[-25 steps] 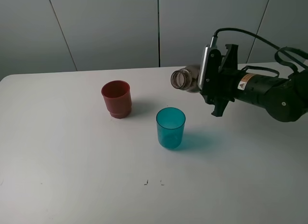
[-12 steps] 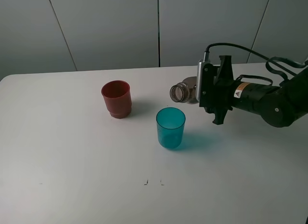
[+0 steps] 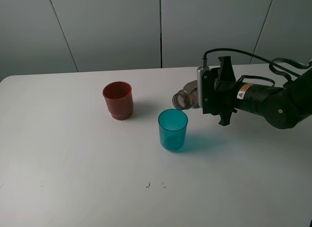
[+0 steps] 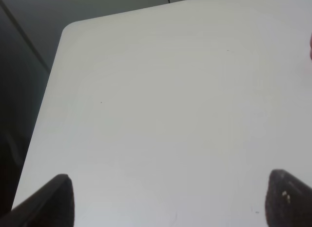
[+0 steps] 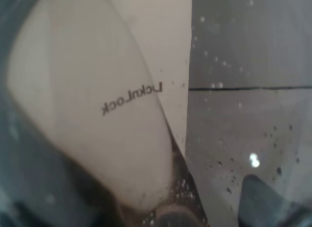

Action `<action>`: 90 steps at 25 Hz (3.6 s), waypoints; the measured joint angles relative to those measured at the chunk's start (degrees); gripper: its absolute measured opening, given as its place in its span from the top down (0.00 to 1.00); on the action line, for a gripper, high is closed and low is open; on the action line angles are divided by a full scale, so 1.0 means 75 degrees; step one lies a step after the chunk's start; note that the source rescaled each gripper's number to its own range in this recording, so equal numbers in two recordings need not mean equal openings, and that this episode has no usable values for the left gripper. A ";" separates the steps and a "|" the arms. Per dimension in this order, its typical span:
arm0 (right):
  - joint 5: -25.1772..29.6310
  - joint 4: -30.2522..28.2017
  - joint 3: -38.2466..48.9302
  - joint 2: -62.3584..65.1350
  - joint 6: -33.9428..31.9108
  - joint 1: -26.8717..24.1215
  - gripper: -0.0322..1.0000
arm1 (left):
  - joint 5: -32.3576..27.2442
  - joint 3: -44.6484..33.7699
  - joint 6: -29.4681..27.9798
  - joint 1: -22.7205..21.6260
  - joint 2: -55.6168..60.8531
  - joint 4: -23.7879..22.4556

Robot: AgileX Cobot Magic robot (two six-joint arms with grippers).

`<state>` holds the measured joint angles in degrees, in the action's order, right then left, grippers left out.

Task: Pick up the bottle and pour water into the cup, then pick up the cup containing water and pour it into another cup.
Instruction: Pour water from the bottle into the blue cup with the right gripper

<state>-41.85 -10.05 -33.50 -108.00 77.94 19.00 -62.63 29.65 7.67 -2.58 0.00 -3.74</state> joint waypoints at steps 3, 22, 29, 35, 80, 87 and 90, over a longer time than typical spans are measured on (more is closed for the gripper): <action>0.0000 0.0000 -0.0095 -0.0005 0.0067 0.0000 0.95 | 0.0000 0.0000 0.0000 0.0000 0.0000 0.0000; -0.0043 -0.0595 -0.0303 -0.0005 0.0290 0.0000 0.95 | 0.0000 0.0000 0.0000 0.0000 0.0000 0.0000; -0.0043 -0.0625 -0.0303 -0.0005 0.0702 0.0000 0.95 | 0.0000 0.0000 0.0000 0.0000 0.0000 0.0000; -0.0043 -0.0625 -0.0303 -0.0005 0.0998 0.0000 0.95 | 0.0000 0.0000 0.0000 0.0000 0.0000 0.0000; -0.0089 -0.0546 -0.0609 -0.0005 0.2113 0.0000 0.95 | 0.0000 0.0000 0.0031 0.0000 0.0000 0.0000; -0.0089 -0.0546 -0.0609 -0.0005 0.2354 0.0000 0.95 | 0.0000 0.0000 0.0046 0.0000 0.0000 0.0000; -0.0089 -0.0546 -0.0609 -0.0005 0.2477 0.0000 0.95 | 0.0000 0.0000 0.0046 0.0000 0.0000 0.0000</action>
<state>-42.52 -14.15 -38.07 -108.03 96.51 19.00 -62.63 29.65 8.01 -2.58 0.00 -3.74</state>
